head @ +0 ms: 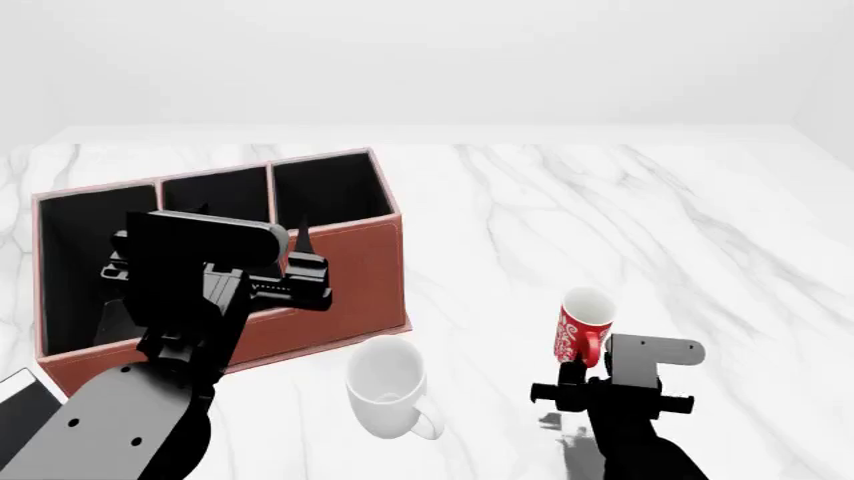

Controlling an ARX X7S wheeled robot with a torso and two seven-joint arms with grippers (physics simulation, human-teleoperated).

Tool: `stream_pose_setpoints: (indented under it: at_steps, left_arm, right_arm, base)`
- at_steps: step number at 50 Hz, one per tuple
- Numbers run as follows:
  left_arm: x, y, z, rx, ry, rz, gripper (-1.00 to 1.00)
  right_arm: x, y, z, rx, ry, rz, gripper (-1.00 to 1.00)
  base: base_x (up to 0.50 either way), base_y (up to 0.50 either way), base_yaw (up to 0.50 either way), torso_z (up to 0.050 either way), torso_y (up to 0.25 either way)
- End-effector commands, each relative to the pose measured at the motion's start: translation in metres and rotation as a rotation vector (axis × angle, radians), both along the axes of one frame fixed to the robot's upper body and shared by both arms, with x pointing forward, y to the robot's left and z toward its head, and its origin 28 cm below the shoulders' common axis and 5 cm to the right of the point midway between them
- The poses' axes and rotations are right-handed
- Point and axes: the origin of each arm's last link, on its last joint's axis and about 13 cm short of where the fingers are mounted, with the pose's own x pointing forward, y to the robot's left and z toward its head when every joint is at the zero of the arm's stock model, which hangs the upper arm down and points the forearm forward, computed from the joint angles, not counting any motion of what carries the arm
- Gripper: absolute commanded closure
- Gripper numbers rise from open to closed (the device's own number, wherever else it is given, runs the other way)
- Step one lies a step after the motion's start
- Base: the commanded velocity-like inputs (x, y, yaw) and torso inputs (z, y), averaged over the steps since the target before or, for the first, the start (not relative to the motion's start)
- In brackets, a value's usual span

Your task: Pick up the red mug and place it to the right of the caddy.

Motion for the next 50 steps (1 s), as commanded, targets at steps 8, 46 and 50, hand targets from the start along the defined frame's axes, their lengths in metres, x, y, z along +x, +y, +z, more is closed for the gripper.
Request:
stream_pose_setpoints:
  at_steps: [8, 46, 50]
  left_arm:
    - [0.0, 0.0, -0.001, 0.002, 0.003, 0.001, -1.0]
    - [0.002, 0.002, -0.002, 0.001, 0.007, 0.013, -1.0]
    - [0.002, 0.003, -0.002, -0.002, 0.009, 0.016, -1.0]
  right_arm:
    - [0.003, -0.001, -0.002, 0.005, 0.012, -0.008, 1.0]
    - [0.061, 0.009, 0.057, -0.038, -0.204, 0.195, 1.0]
    - [0.081, 0.014, 0.06, -0.033, -0.211, 0.25, 1.0]
  base:
    - [0.0, 0.0, 0.0, 0.0, 0.0]
    - [0.0, 0.0, 0.0, 0.0, 0.0]
    - [0.0, 0.0, 0.0, 0.0, 0.0]
